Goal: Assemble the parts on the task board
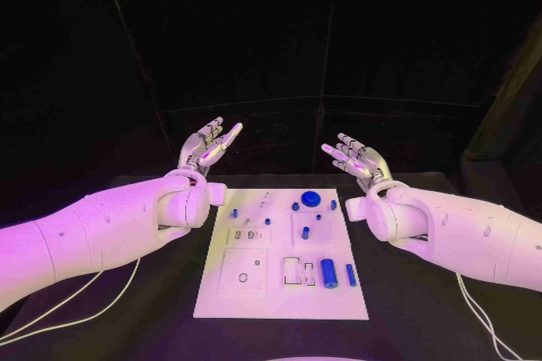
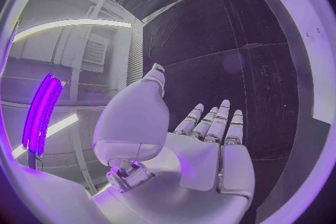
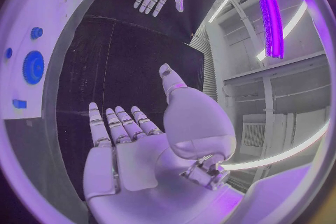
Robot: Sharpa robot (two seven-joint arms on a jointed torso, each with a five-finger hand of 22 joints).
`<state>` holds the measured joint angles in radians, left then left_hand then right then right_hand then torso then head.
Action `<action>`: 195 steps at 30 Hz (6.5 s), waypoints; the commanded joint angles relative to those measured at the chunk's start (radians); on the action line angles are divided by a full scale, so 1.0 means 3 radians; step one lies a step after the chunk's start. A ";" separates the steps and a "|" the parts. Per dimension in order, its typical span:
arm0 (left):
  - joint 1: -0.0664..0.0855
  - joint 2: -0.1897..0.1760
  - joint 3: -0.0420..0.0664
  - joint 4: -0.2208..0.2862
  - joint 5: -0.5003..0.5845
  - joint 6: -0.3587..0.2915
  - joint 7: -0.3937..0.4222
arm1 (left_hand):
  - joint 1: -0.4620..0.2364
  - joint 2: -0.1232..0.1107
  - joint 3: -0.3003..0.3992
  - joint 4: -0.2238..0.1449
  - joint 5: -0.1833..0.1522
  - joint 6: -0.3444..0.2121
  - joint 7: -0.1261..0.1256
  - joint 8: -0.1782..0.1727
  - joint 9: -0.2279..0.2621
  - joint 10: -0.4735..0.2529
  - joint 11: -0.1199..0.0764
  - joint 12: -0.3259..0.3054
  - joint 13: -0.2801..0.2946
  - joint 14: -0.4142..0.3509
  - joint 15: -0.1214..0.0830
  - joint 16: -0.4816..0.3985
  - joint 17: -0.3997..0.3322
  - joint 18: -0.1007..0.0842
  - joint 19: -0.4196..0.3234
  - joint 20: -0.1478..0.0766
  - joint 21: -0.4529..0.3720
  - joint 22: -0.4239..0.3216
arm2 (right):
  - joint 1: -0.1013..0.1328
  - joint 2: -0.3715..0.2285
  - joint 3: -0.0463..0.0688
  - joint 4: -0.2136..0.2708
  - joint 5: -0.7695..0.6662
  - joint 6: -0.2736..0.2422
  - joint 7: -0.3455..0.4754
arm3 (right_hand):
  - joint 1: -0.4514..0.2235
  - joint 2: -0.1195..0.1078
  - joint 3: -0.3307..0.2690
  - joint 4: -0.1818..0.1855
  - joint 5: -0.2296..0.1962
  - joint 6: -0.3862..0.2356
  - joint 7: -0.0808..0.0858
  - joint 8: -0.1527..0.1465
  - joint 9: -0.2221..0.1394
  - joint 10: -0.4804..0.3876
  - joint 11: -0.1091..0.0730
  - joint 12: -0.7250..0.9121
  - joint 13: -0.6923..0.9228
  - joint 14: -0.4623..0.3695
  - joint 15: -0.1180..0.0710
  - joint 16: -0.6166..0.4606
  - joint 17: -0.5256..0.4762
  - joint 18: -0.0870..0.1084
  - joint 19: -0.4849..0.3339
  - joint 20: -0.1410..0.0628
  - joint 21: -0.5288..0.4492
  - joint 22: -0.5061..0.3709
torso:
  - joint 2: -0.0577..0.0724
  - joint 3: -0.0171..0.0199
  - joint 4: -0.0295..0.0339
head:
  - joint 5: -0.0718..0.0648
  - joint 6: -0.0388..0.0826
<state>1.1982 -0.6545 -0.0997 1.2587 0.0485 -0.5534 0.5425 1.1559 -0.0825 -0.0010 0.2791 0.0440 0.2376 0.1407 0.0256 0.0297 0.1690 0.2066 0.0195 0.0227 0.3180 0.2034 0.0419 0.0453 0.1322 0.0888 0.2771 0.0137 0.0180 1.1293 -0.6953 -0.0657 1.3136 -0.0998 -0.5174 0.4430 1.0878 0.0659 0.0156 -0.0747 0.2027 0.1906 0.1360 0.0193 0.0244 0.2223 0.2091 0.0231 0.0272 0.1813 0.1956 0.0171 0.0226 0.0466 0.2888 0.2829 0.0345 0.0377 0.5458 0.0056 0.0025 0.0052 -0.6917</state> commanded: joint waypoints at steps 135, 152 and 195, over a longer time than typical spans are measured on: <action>0.0052 -0.0800 -0.0038 0.1189 -0.0349 0.0948 0.0079 | 0.0641 0.0447 -0.0158 -0.0726 0.0021 0.2604 0.0184 0.0301 0.0120 0.3337 -0.0249 0.0387 0.0158 0.2977 -0.0403 0.0650 0.0569 0.0174 0.2993 -0.0253 0.0843 0.0265 | 0.0555 0.0244 -0.0053 -0.0085 -0.4931 0.0406 -0.1664 | 0.0675 -0.0241 0.1545 -0.0519 -0.0305 0.3063 0.0053 0.0173 0.0150 0.3387 -0.0440 0.0181 0.0130 0.4381 -0.0685 0.4228 0.3351 0.0447 0.2742 -0.0636 0.3308 0.1733 | 0.0681 -0.0039 0.0195 | -0.0171 0.0172; 0.0052 -0.0756 -0.0038 0.1144 -0.0297 0.0949 0.0037 | 0.0625 0.0447 -0.0173 -0.0728 0.0020 0.2598 0.0191 0.0286 0.0118 0.3336 -0.0243 0.0368 0.0157 0.2979 -0.0399 0.0638 0.0578 0.0174 0.2997 -0.0251 0.0834 0.0257 | 0.0560 0.0764 -0.0047 -0.0585 -0.4837 0.0456 -0.1770 | 0.0619 -0.0324 0.1628 -0.0458 -0.0369 0.3021 0.0070 0.0145 0.0139 0.3330 -0.0419 0.0138 0.0121 0.4380 -0.0667 0.4287 0.3413 0.0441 0.2725 -0.0621 0.3363 0.1775 | 0.0706 -0.0031 0.0220 | -0.0144 0.0200; 0.0068 -0.0762 -0.0037 0.1066 -0.0296 0.0982 0.0021 | 0.0625 0.0446 -0.0189 -0.0749 0.0020 0.2585 0.0200 0.0261 0.0117 0.3321 -0.0234 0.0335 0.0155 0.2981 -0.0393 0.0618 0.0592 0.0173 0.3003 -0.0247 0.0819 0.0246 | 0.0556 0.1167 -0.0048 -0.0960 -0.5076 0.0904 -0.1907 | 0.0582 -0.0426 0.1715 -0.0377 -0.0381 0.2893 0.0106 0.0139 0.0133 0.3174 -0.0376 0.0128 0.0116 0.4367 -0.0628 0.4317 0.3418 0.0449 0.2670 -0.0590 0.3377 0.1746 | 0.0714 -0.0040 0.0216 | -0.0115 0.0189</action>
<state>1.2167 -0.8825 -0.1117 1.5783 -0.0424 -0.2742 0.5474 1.3449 0.0447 -0.0547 0.0577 0.0470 1.0147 0.1945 0.1088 0.0657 1.1650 0.1305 0.1236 0.0700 1.2152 0.0825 0.2285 0.2220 0.1774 0.9847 0.2004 0.2604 0.0935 1.2942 -0.3474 -0.0807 1.0258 -1.6111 -0.2575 -0.1282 1.2633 -0.0526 0.5259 -0.1898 0.0934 1.0643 0.1684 0.0658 0.0658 1.1802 0.0968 0.0643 0.0633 1.4683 0.0005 1.3068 1.0471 0.1711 1.0985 0.1068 1.0453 0.5620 0.7598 -0.0058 0.0673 -0.0290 -0.6357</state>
